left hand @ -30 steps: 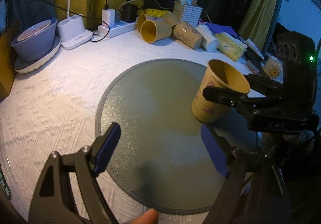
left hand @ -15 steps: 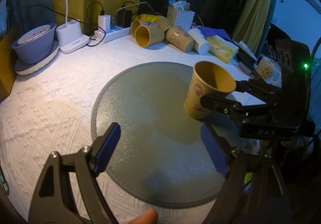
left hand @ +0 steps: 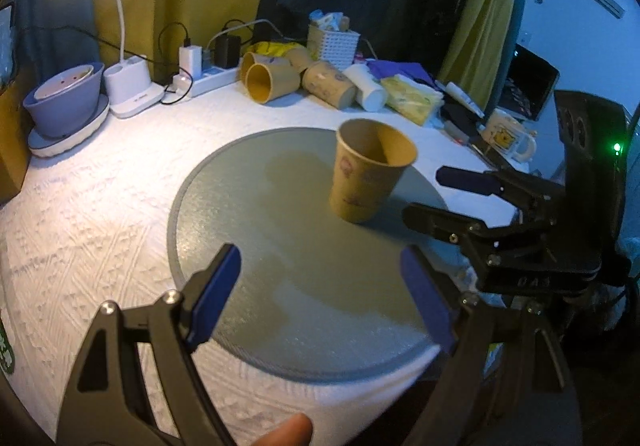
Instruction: Flip cup upright
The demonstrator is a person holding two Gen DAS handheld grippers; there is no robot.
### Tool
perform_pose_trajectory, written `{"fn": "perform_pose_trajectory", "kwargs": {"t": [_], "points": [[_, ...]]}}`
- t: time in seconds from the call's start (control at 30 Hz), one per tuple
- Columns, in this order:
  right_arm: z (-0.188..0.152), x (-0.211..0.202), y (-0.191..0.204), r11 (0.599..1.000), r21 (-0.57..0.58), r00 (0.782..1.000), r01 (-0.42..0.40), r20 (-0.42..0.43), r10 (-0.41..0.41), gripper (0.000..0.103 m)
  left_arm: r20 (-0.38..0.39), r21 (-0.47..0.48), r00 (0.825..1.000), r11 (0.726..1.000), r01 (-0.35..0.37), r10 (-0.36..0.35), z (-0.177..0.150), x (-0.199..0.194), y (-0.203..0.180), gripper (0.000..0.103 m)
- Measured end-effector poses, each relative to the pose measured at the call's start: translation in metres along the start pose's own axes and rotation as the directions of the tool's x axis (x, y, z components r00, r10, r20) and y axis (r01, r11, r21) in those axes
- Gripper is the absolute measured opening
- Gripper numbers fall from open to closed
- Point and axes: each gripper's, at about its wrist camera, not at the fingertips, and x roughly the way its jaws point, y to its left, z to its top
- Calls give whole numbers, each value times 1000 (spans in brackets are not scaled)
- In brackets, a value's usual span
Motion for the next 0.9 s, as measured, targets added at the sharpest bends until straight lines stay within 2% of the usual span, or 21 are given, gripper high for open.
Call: {"fn": "perform_pose_trajectory", "kwargs": {"t": [0.3,0.57,0.77,0.9], "points": [[-13,-28,11,1000,3,999,31,30,-32,76,27,20,999,999,30,-30,-11,-17,-15,83],[-21,-56,23,998,4,995,57,80,-57,76,88,47,996,999,4,-9,-14,-41,-27,83],[-21,-80,31,997,2,990,78,114,-78,76,201,2,978,999,-47,46,-14,-70,-25,83],[-18,-100,37,995,-11,985,99,145,-97,76,269,-8,962,999,-52,52,-9,-90,-24,83]]}}
